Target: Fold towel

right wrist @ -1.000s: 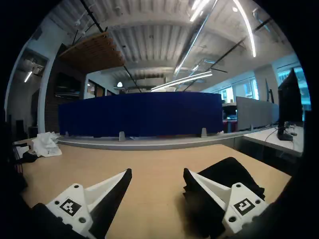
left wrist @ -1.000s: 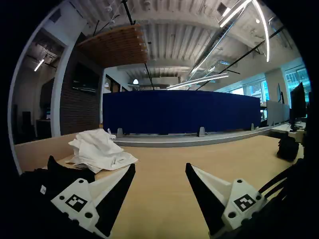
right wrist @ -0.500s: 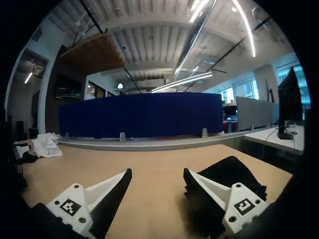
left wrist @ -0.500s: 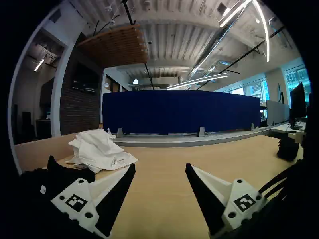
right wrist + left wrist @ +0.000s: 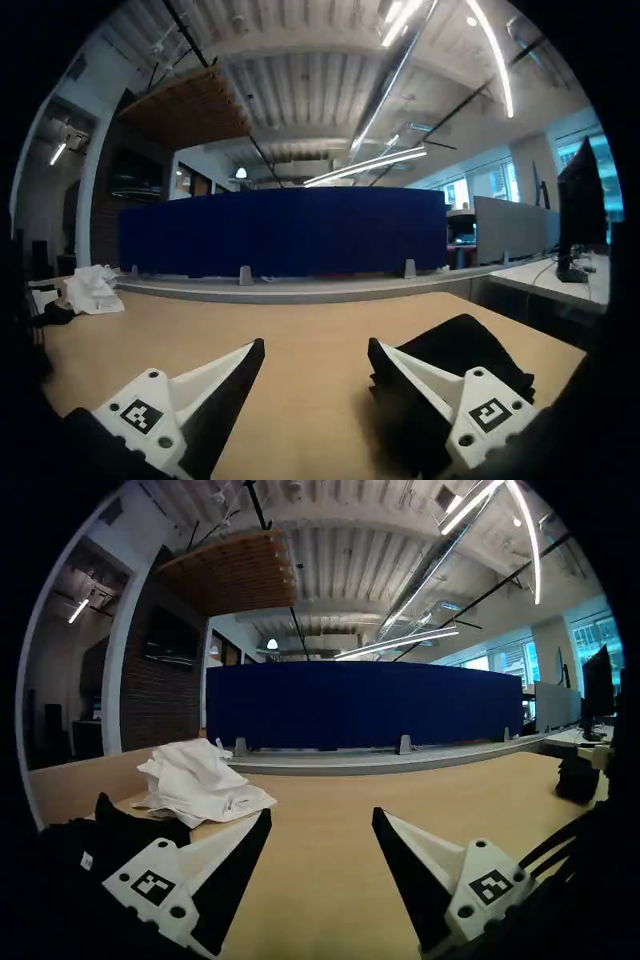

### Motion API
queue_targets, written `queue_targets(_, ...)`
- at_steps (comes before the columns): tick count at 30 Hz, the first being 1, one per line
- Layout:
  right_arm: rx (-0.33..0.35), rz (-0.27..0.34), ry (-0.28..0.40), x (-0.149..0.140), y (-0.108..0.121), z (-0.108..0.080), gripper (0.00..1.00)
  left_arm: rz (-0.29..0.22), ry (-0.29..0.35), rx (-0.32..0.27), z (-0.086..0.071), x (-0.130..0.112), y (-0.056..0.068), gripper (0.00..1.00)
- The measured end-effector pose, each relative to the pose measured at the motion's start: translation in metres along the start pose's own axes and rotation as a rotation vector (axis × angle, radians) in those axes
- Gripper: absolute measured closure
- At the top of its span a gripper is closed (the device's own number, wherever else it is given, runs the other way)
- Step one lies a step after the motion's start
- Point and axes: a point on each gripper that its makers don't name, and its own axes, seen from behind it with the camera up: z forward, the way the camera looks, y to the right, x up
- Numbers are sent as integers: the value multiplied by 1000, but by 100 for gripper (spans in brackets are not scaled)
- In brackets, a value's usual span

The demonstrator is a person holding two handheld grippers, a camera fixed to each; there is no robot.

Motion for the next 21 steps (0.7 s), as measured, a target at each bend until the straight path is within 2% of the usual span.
queue_targets(11,13,-29,16,1,-5,-5,0,0,0,0,0,0,0,7)
queue_targets(21,14,-30,17,0,-5,-5,0,0,0,0,0,0,0,7)
